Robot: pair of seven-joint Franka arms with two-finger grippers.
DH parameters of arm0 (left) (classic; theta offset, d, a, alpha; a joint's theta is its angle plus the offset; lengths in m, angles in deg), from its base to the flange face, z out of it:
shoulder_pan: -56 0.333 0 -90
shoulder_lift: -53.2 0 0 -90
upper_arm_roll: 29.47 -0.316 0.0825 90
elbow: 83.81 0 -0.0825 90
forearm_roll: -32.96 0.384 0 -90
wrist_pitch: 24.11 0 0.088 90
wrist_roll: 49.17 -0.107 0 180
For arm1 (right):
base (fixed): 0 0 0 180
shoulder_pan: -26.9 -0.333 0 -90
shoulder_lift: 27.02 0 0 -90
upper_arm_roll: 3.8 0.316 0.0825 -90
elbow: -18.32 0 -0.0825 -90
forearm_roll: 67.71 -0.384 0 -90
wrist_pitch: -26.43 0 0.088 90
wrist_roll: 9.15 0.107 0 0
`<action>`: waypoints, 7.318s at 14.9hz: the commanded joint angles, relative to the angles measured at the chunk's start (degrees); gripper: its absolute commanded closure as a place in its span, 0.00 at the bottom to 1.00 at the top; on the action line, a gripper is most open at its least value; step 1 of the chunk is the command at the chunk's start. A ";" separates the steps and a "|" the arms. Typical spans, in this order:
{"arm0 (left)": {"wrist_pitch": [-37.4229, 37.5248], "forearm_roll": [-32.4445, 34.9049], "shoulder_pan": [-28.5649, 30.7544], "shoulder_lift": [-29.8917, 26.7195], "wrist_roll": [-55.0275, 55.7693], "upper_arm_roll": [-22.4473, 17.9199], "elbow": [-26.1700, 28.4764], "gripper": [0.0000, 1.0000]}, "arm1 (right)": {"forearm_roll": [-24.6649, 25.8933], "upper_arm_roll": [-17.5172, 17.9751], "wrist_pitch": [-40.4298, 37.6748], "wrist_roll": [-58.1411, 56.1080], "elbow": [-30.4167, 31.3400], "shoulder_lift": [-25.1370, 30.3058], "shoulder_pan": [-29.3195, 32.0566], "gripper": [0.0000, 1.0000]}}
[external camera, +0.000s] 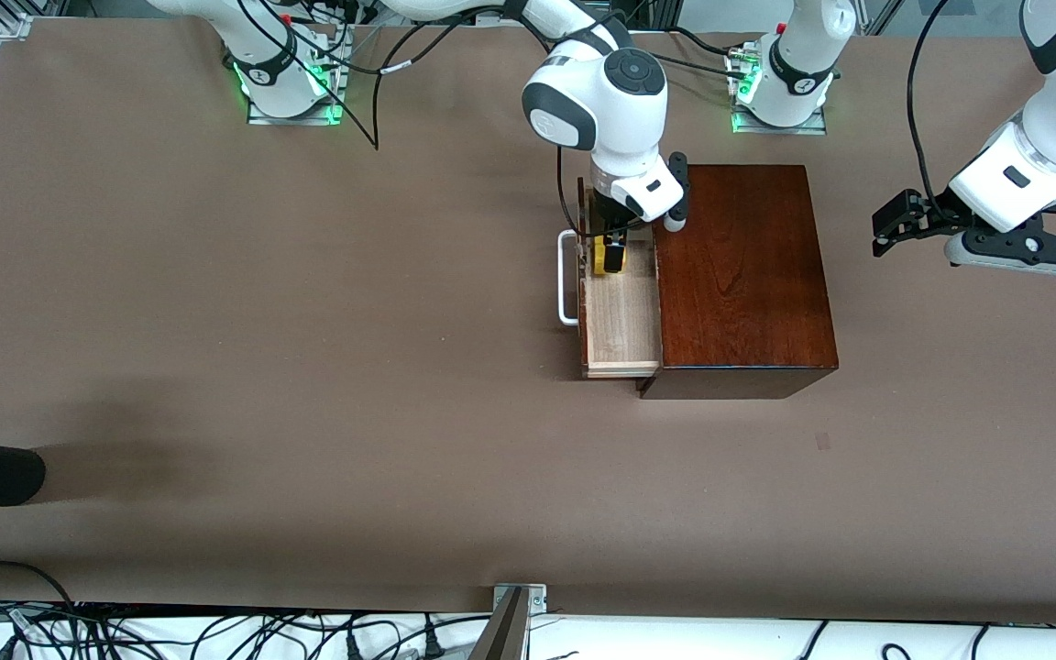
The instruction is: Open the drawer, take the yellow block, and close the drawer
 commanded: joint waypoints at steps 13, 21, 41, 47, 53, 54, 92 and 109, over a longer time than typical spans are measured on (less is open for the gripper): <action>1.07 1.50 -0.12 -0.39 -0.39 0.69 -0.78 0.00 | 1.26 -0.69 -4.90 -0.59 -3.77 2.47 0.43 1.00; 1.07 1.41 -0.12 -0.39 -0.30 0.87 -0.87 0.00 | -3.75 -0.77 -16.87 0.29 -4.92 14.95 11.49 1.00; 3.18 -6.15 -1.26 14.79 -2.84 24.05 -8.49 0.00 | -10.87 -1.04 2.06 17.16 49.80 36.49 47.37 1.00; 3.18 -6.76 -12.49 28.08 3.45 27.94 -20.12 0.00 | -11.14 -1.13 20.98 20.13 61.52 30.88 48.68 1.00; -6.81 -5.71 -14.35 35.29 -14.75 27.94 -20.91 0.00 | -11.31 -1.30 29.70 22.26 64.86 26.82 48.77 1.00; -9.01 -4.32 -14.62 36.60 -19.85 28.02 -20.82 0.00 | -11.31 -1.30 29.79 23.13 64.86 26.30 48.77 1.00; 8.19 9.17 -9.97 34.17 -43.36 26.18 -22.41 0.00 | -8.32 -5.78 -32.26 13.39 24.08 45.02 48.77 0.00; 19.01 5.56 0.34 15.10 -36.28 9.71 -23.74 0.00 | -8.50 -5.70 -28.65 13.65 21.88 43.00 48.77 0.00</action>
